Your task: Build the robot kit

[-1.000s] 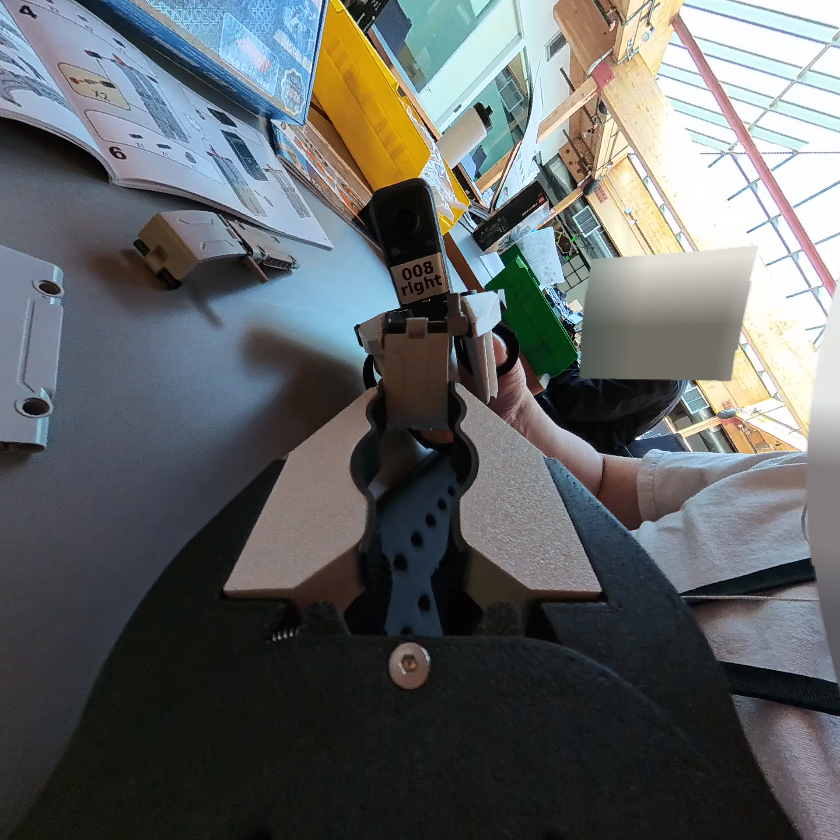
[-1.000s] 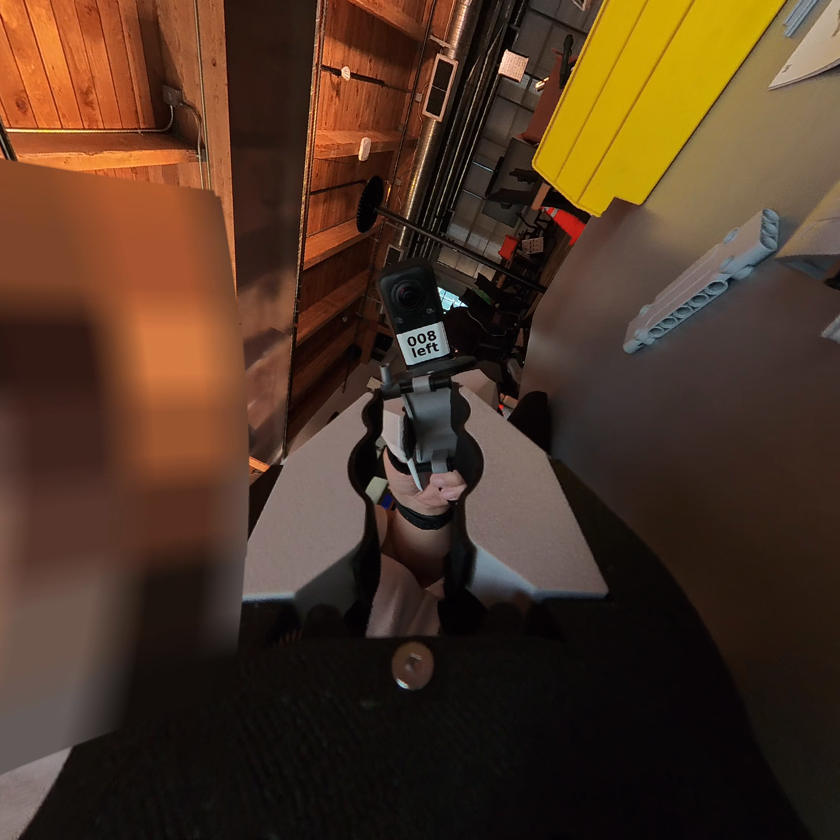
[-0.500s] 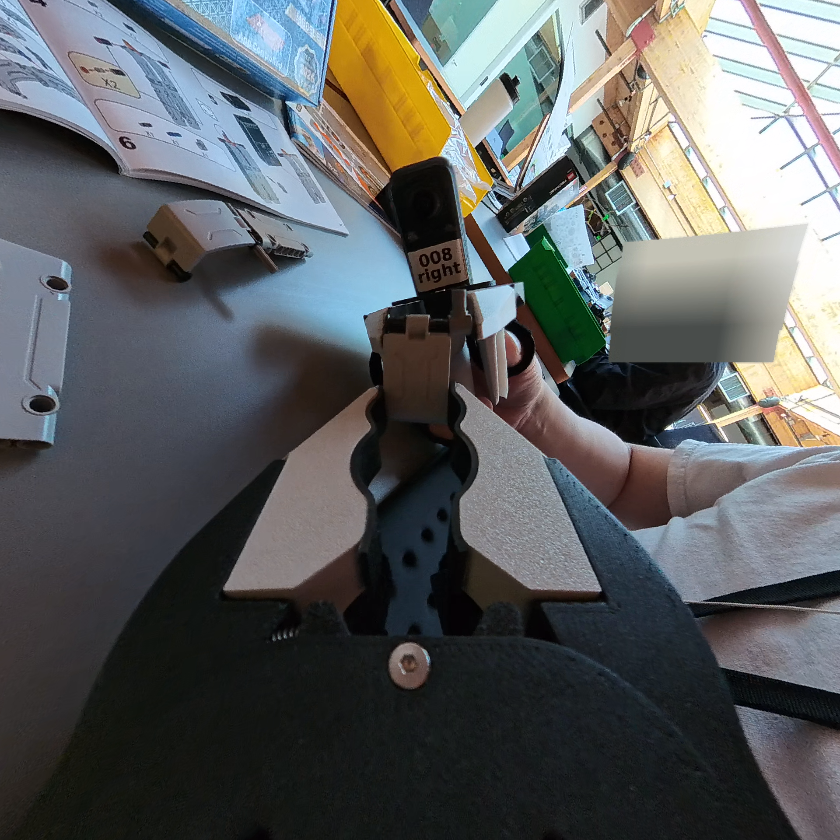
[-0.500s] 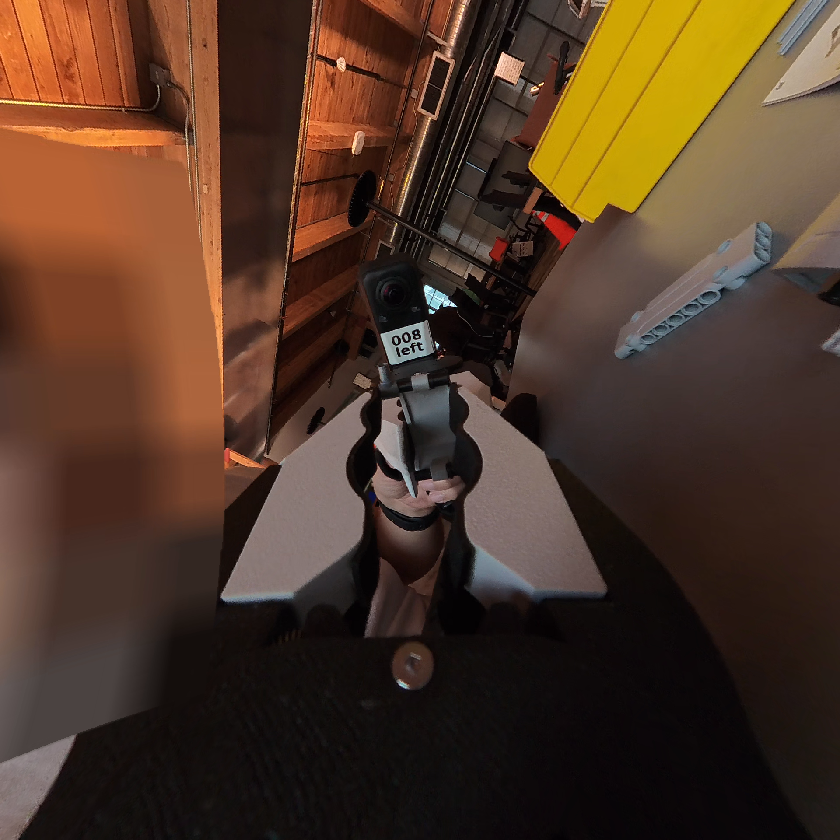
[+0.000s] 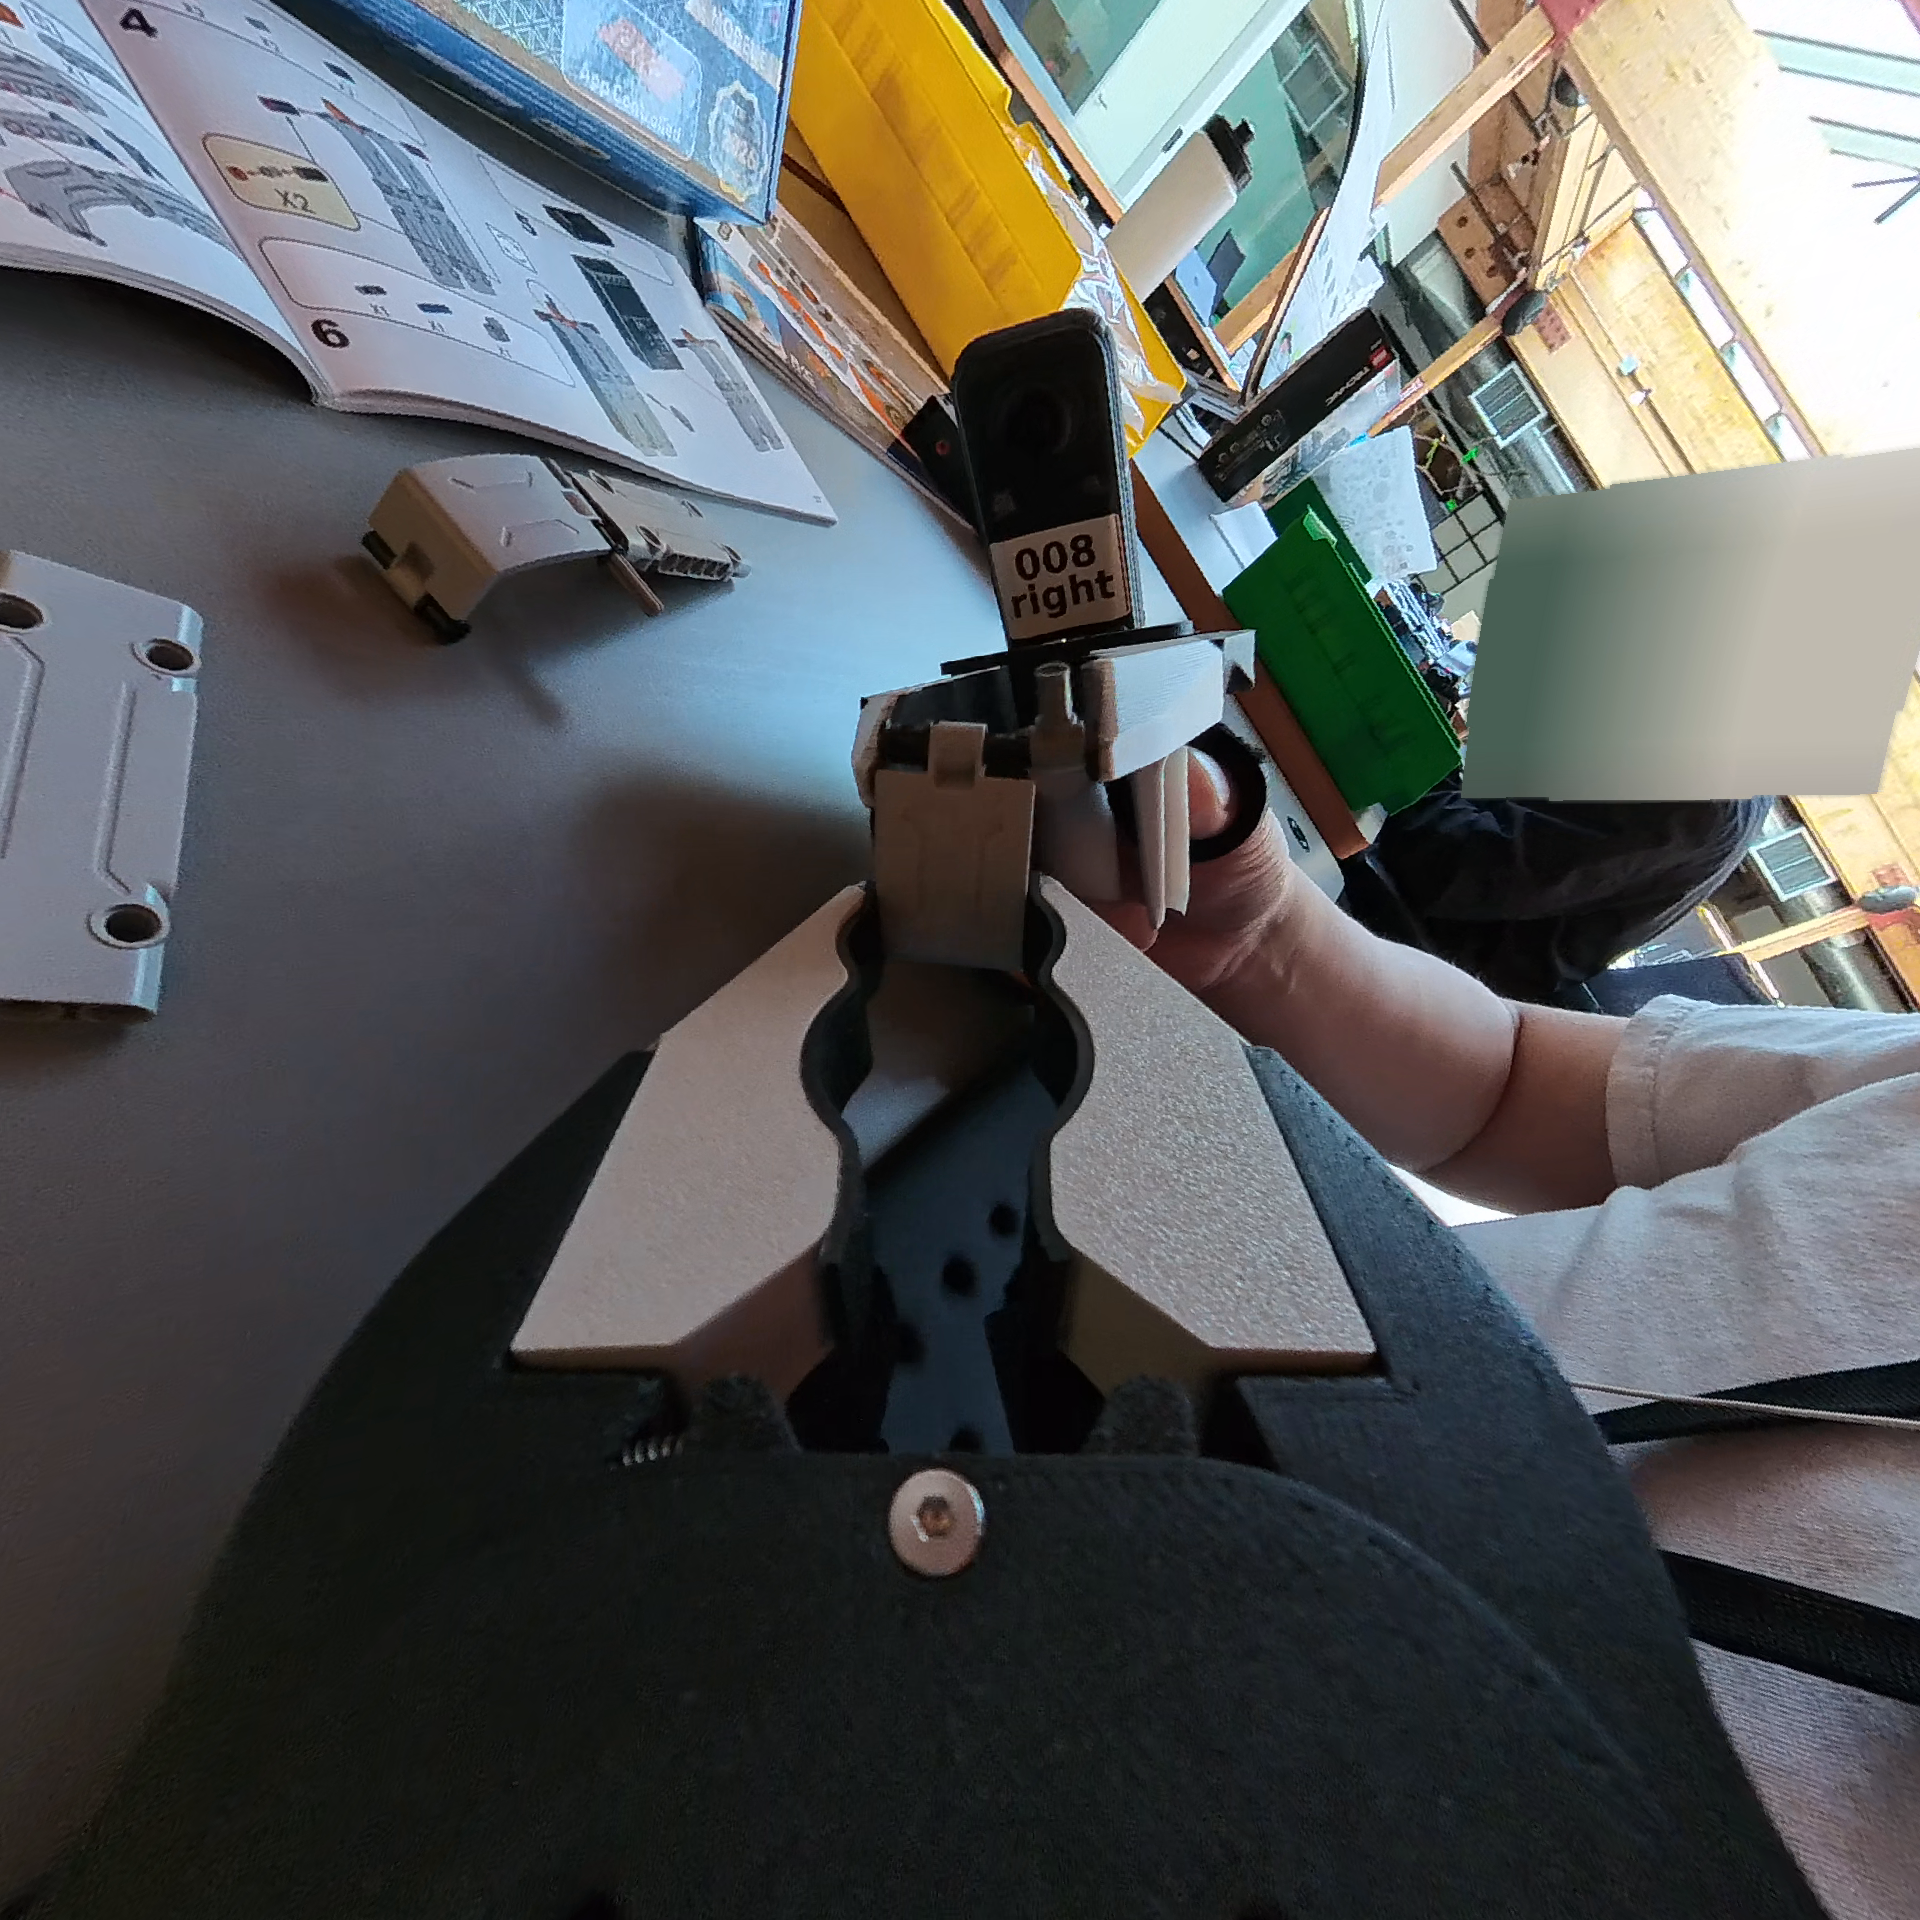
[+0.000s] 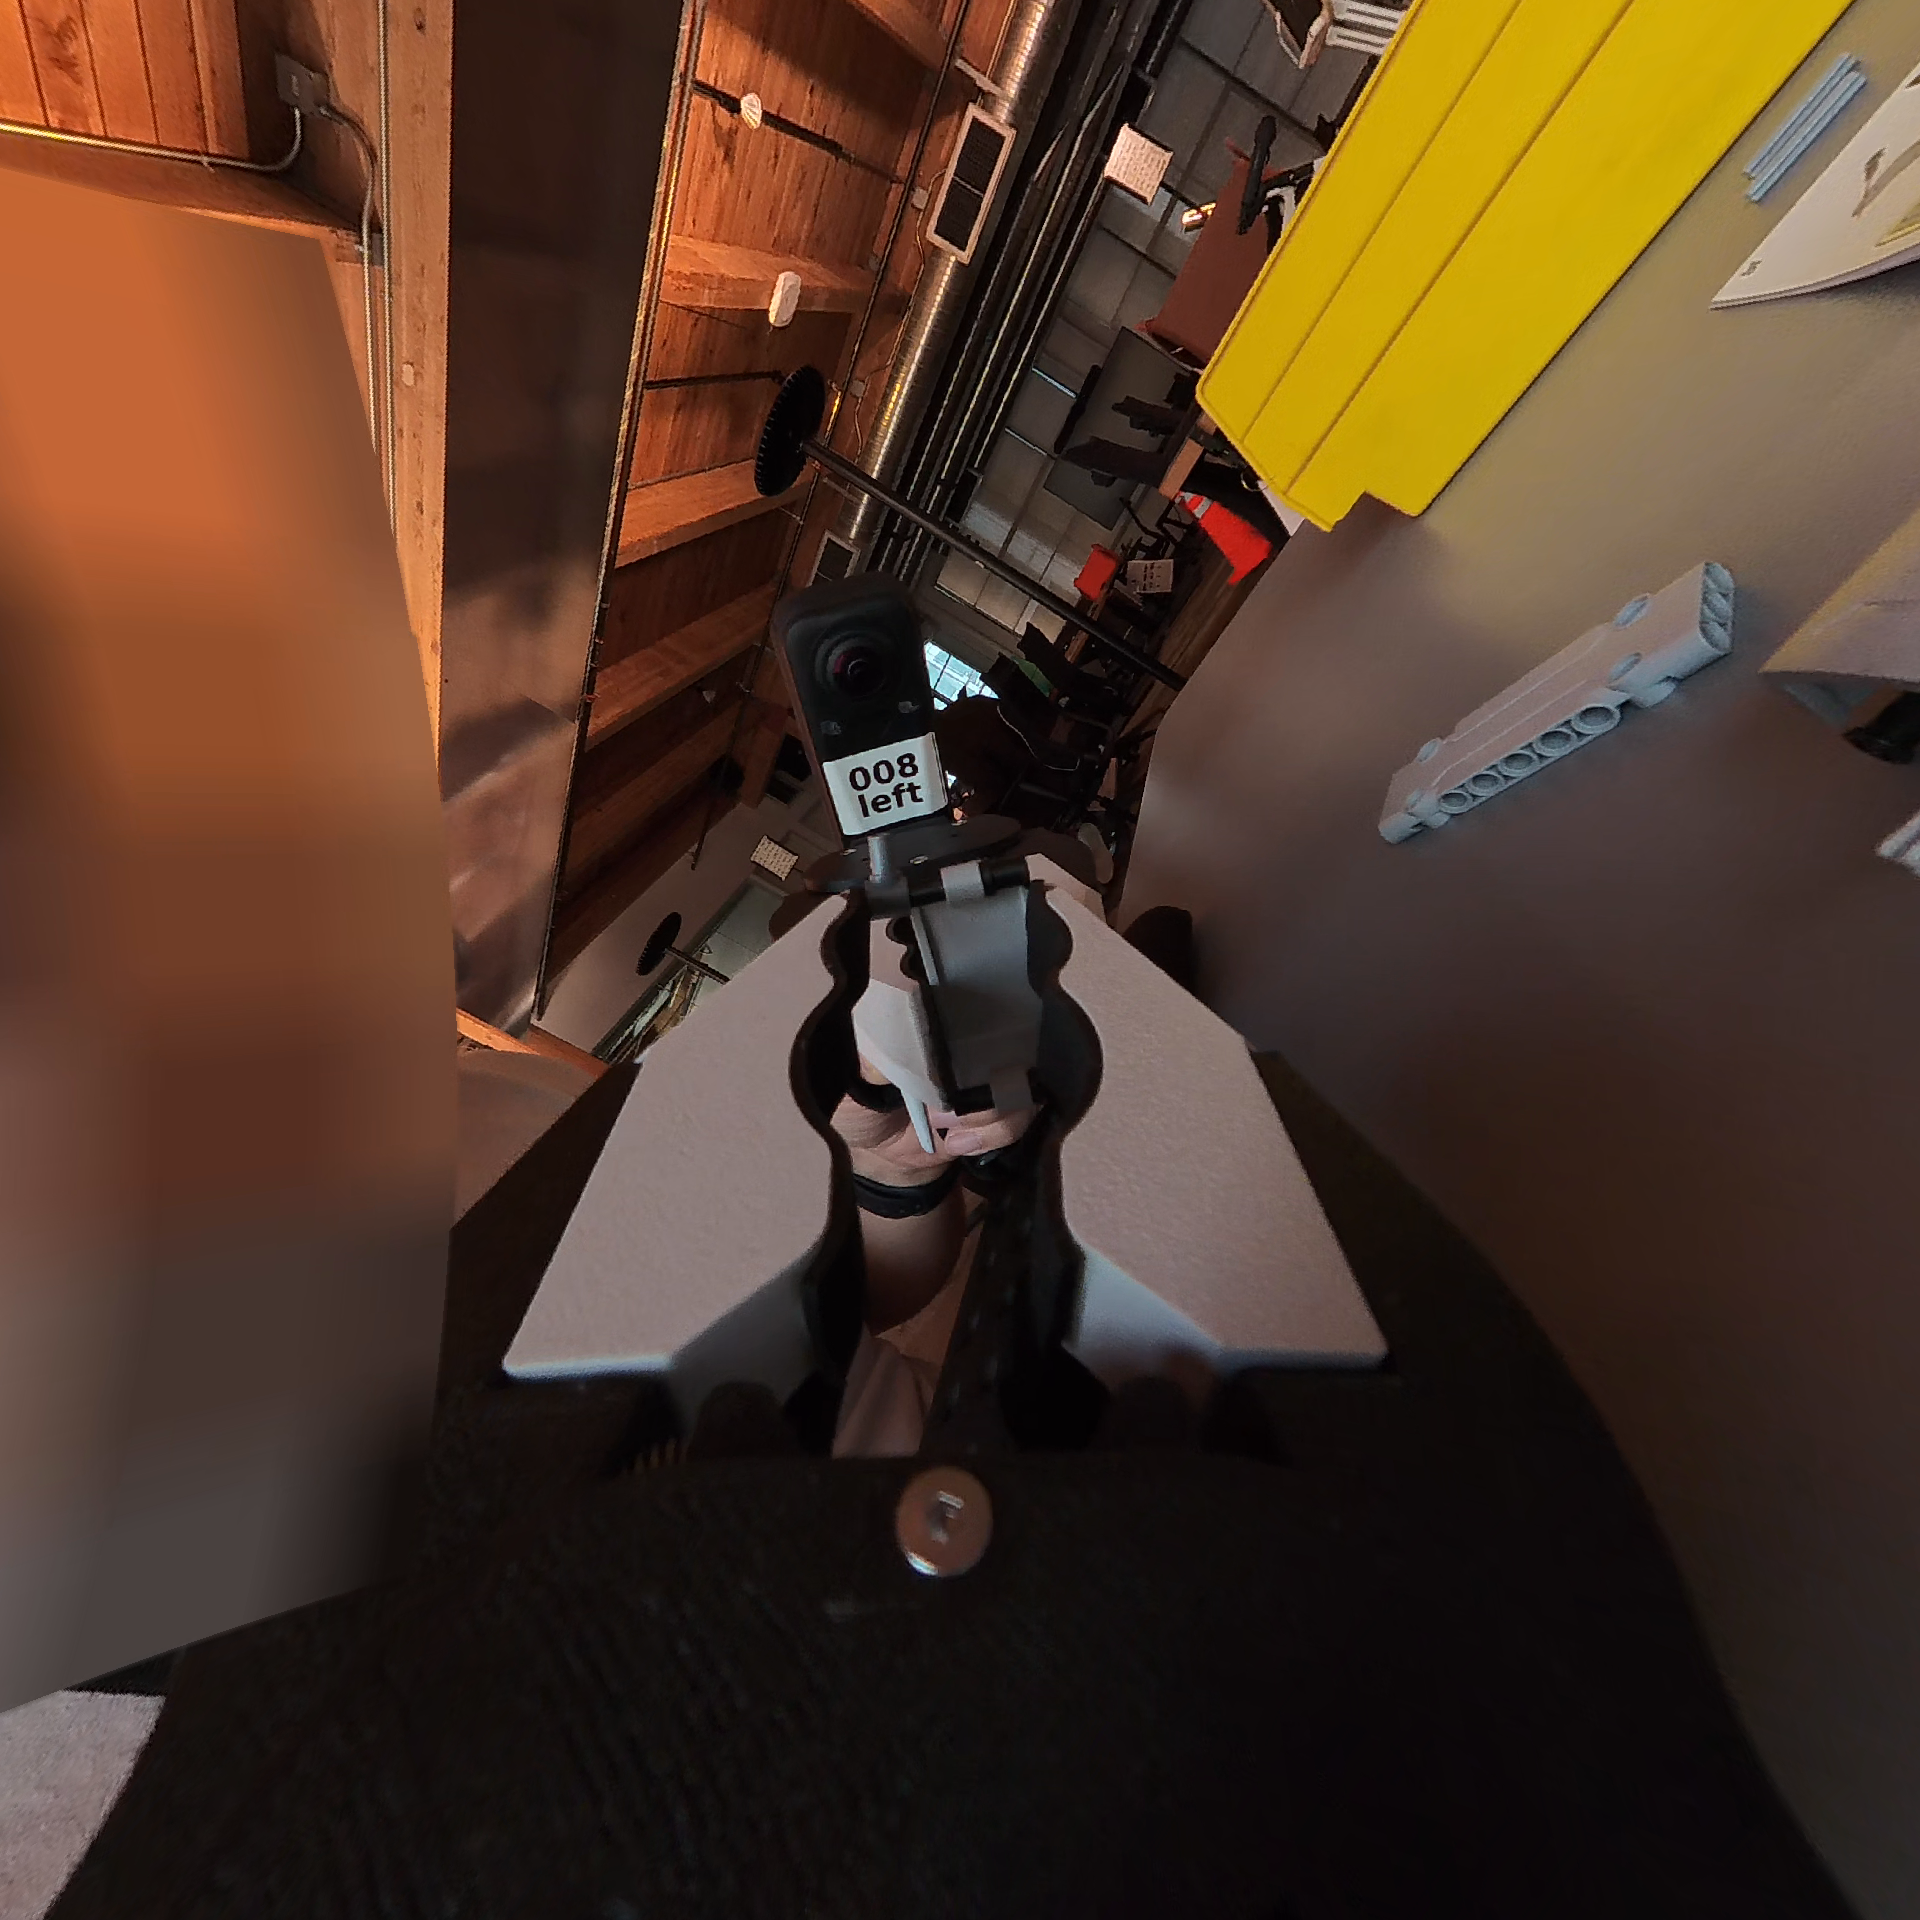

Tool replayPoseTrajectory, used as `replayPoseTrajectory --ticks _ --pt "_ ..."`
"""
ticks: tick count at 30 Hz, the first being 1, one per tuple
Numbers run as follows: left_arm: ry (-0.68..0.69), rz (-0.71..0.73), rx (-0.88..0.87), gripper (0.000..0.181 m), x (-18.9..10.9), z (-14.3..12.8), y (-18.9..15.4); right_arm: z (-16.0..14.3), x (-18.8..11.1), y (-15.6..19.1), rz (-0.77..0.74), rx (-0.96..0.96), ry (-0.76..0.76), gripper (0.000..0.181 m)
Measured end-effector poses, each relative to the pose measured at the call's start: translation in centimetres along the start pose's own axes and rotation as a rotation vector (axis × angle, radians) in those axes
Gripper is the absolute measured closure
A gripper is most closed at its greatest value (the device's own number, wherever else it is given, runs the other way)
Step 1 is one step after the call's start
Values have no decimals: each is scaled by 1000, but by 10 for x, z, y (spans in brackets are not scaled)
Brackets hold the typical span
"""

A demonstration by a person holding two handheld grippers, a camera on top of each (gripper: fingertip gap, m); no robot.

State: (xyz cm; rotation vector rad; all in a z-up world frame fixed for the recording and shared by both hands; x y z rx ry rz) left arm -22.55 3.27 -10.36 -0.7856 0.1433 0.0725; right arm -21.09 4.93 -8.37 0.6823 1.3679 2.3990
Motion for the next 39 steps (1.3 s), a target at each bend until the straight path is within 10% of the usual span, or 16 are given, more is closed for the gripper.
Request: replayPoseTrajectory --ticks 11,14,39 --pt "-4 3 -4 156 0 0 1 -1 0 0 -23 -50 1 155" --pt "-9 27 -6 156 0 1 4 -2 0 7 15 -95 12 180" --pt "-13 3 8 156 -1 1 1 -3 1 5 29 -37 23 165"
Point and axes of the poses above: each gripper's, where its closed fingertips meet, x out along the fingers, z out of its top, y = z × x across the jaws, the point moved 2 cm from there along -x, back along the fingers, and after that the axes turned 7 degrees about -y, right-handed, at the moved point
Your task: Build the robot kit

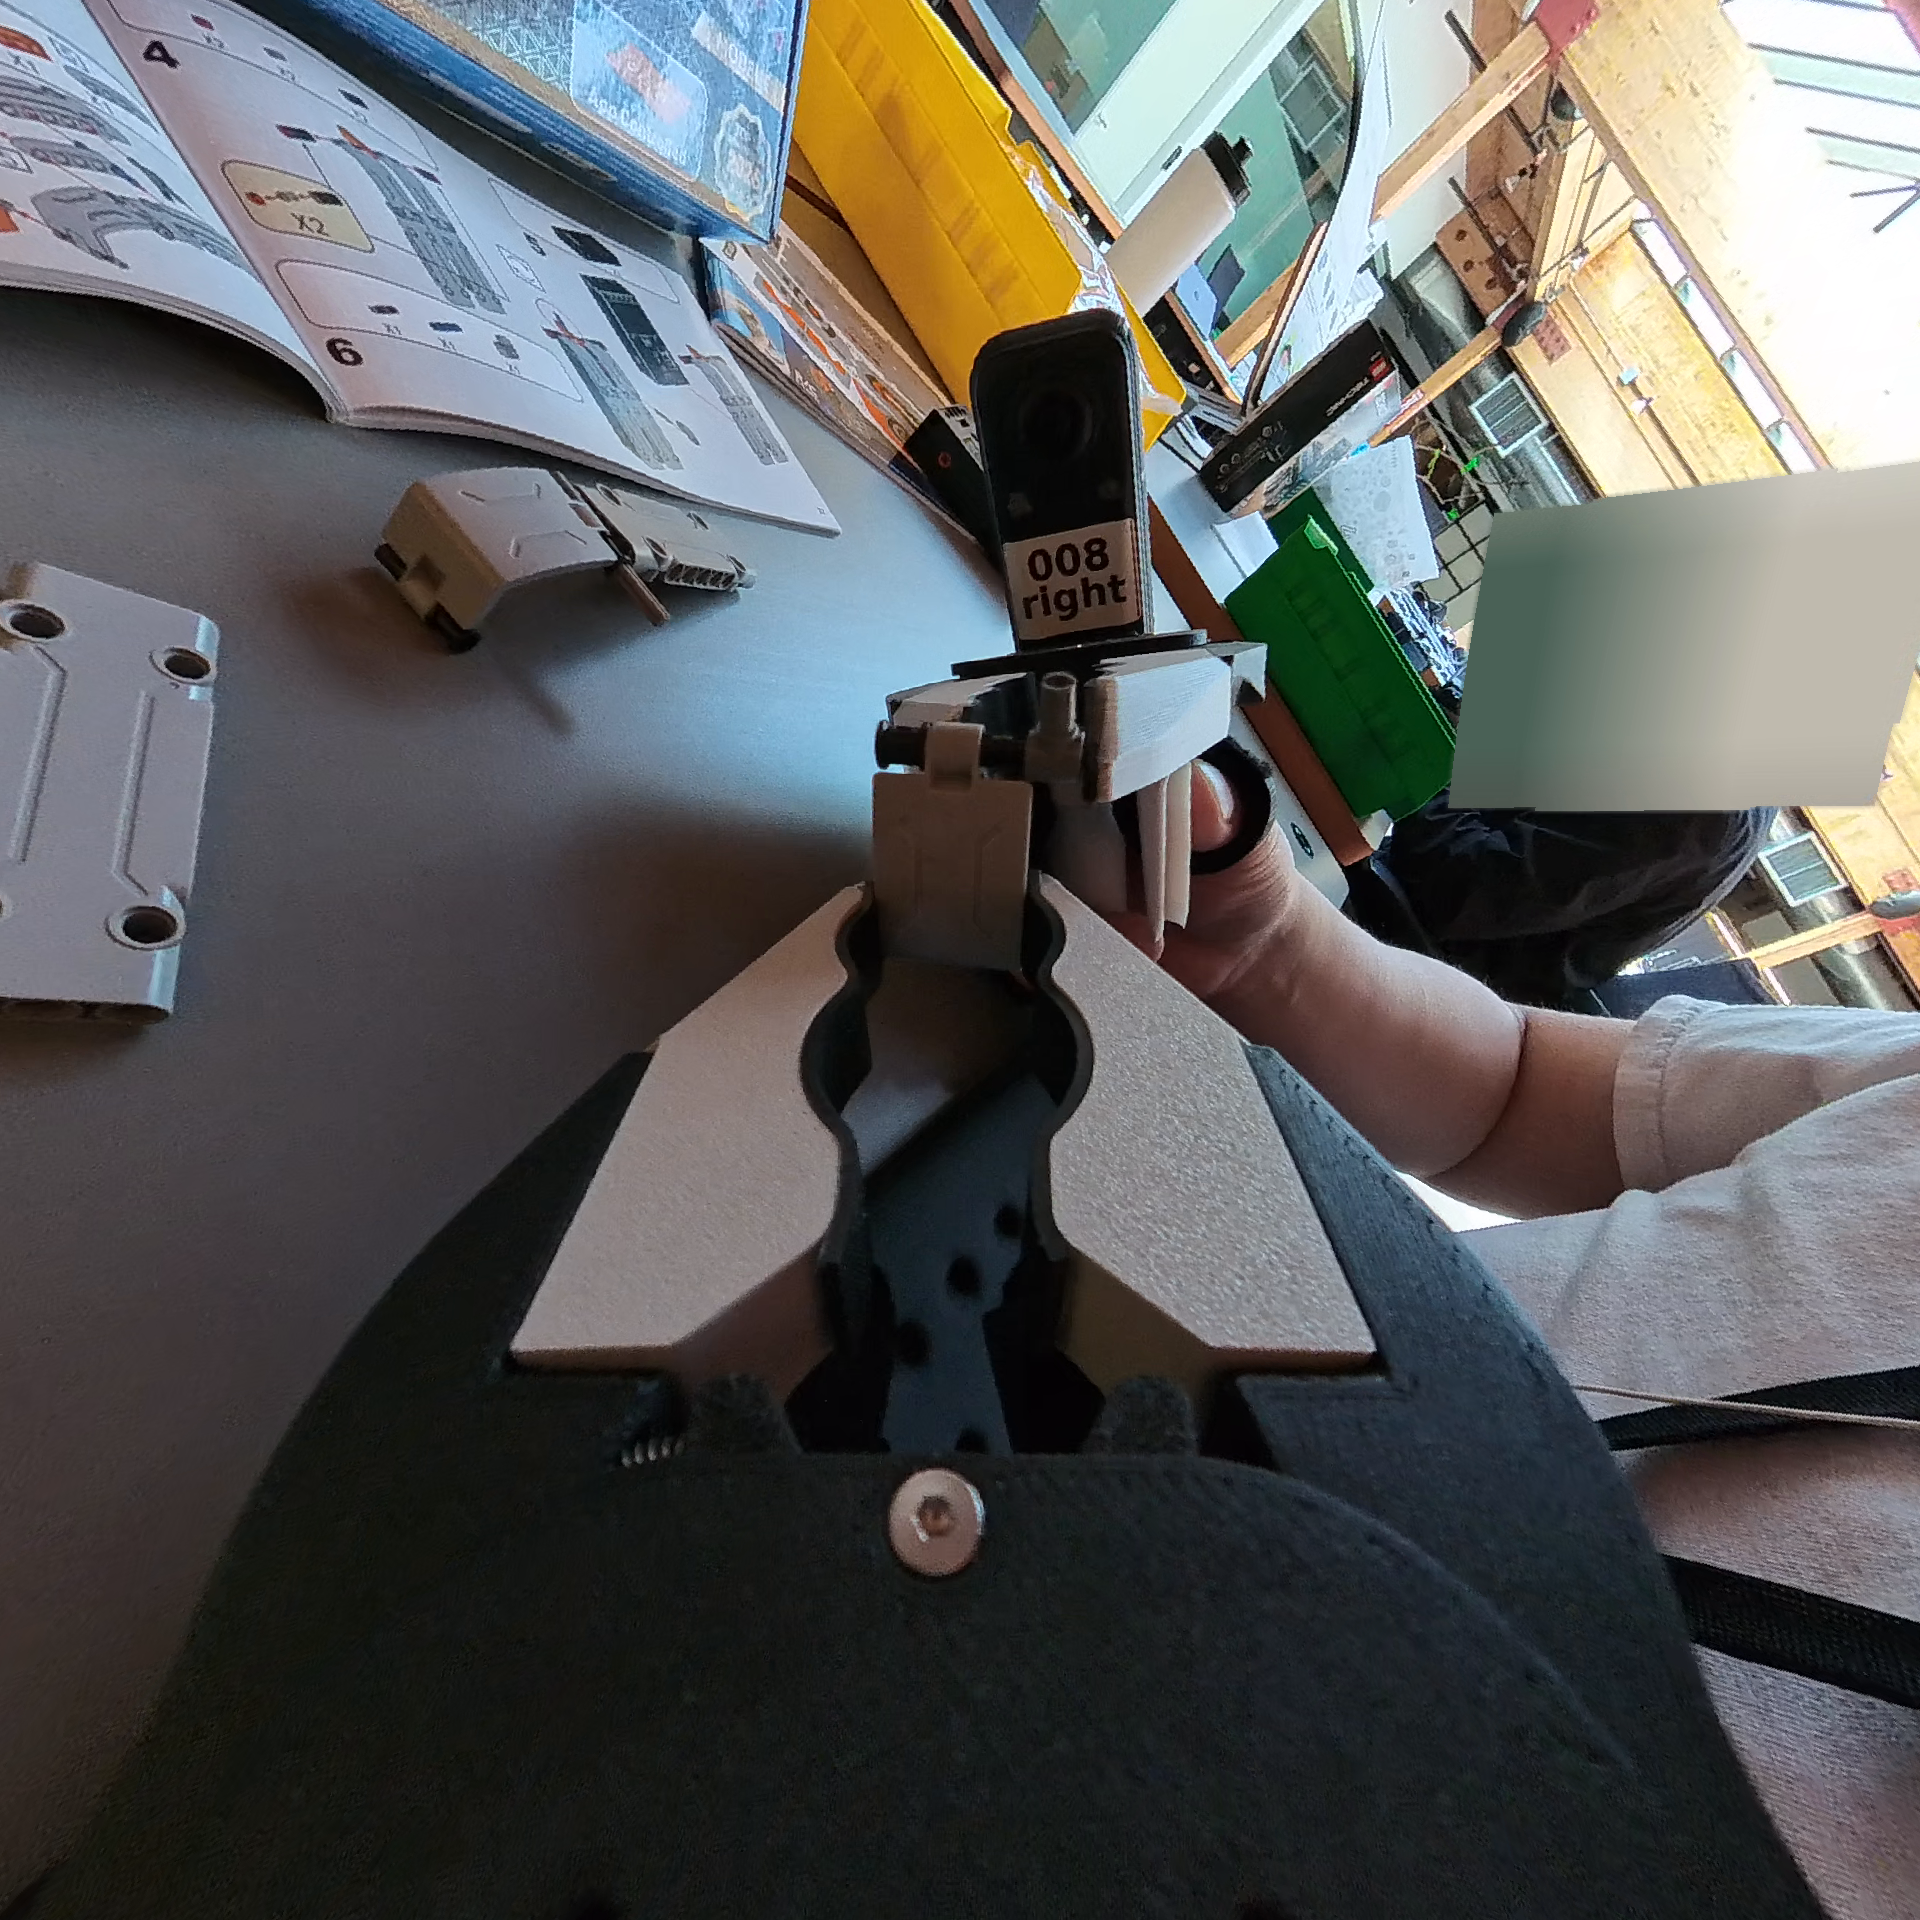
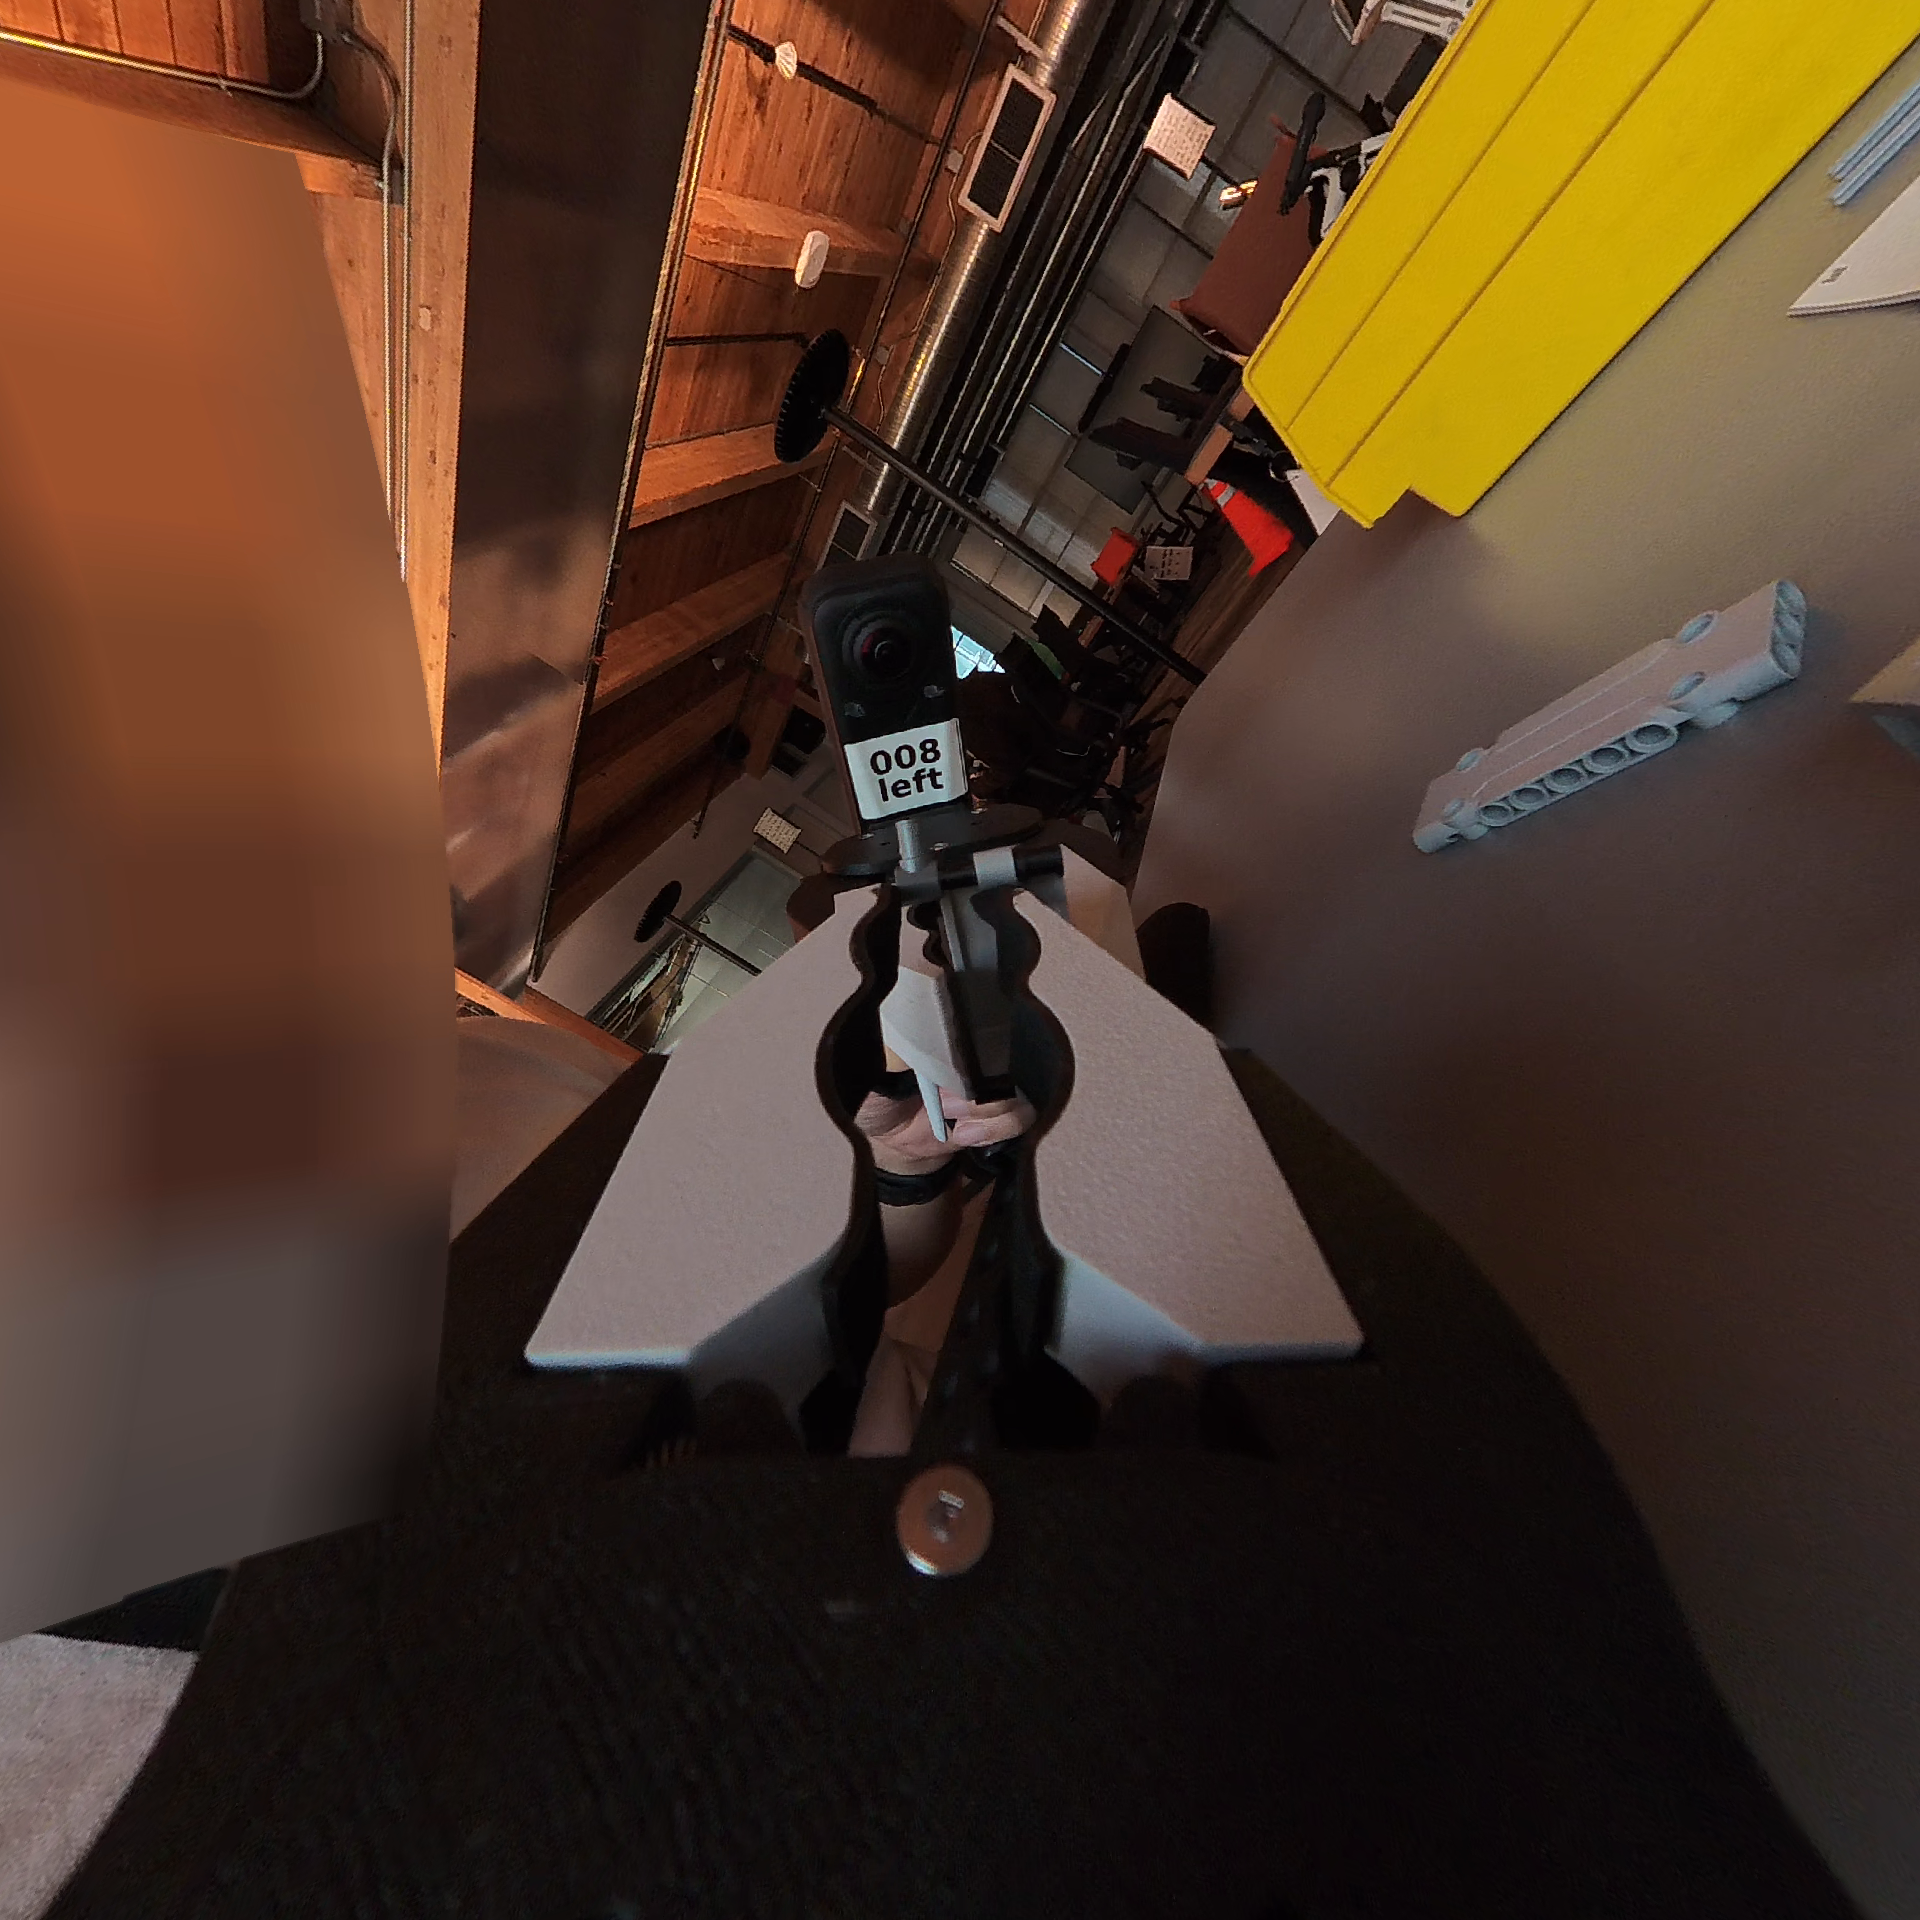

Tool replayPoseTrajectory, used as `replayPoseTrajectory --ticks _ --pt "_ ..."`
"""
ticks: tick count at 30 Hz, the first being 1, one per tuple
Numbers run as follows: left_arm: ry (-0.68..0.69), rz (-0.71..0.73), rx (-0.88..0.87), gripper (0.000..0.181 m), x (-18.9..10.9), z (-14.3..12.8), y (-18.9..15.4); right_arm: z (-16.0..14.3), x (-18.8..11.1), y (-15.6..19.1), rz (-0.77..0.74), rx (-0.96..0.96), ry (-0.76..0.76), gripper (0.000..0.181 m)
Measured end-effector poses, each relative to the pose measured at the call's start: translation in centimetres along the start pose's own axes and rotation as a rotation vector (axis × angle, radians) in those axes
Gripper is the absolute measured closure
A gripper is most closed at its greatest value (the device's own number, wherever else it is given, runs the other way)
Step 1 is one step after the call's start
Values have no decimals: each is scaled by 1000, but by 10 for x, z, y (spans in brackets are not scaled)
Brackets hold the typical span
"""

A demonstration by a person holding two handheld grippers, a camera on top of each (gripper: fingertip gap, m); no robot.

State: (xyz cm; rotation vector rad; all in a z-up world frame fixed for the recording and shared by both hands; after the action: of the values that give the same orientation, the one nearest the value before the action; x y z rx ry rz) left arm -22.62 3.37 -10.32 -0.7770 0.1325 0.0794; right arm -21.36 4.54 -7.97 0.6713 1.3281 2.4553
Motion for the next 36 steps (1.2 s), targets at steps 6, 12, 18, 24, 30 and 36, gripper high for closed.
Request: replayPoseTrajectory --ticks 6,12,18,24,30,36 --pt "1 -7 -2 156 0 0 -1 0 0 -2 -15 -2 4 160" --pt "4 -13 -3 156 0 -1 -1 0 0 -2 -18 -5 8 158" --pt "3 -15 -5 156 0 -1 -2 -1 0 -2 -18 3 10 157" --pt "0 -19 -4 156 0 0 -2 -2 -1 -11 -83 12 16 133" --pt "30 -13 25 156 2 -5 -4 0 1 -9 -71 -10 5 140" --pt "18 -19 11 156 1 -3 -3 1 0 -4 -30 7 3 152"
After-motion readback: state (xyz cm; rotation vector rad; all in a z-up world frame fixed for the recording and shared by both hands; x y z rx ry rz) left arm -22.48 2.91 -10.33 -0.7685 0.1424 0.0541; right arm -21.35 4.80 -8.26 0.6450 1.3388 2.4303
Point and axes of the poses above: each gripper's, where its closed fingertips meet, x out along the fingers, z out of its top, y = z × x across the jaws, the point moved 2 cm from there along -x, back along the fingers, and after that the axes turned 7 degrees about -y, right-handed, at the moved point
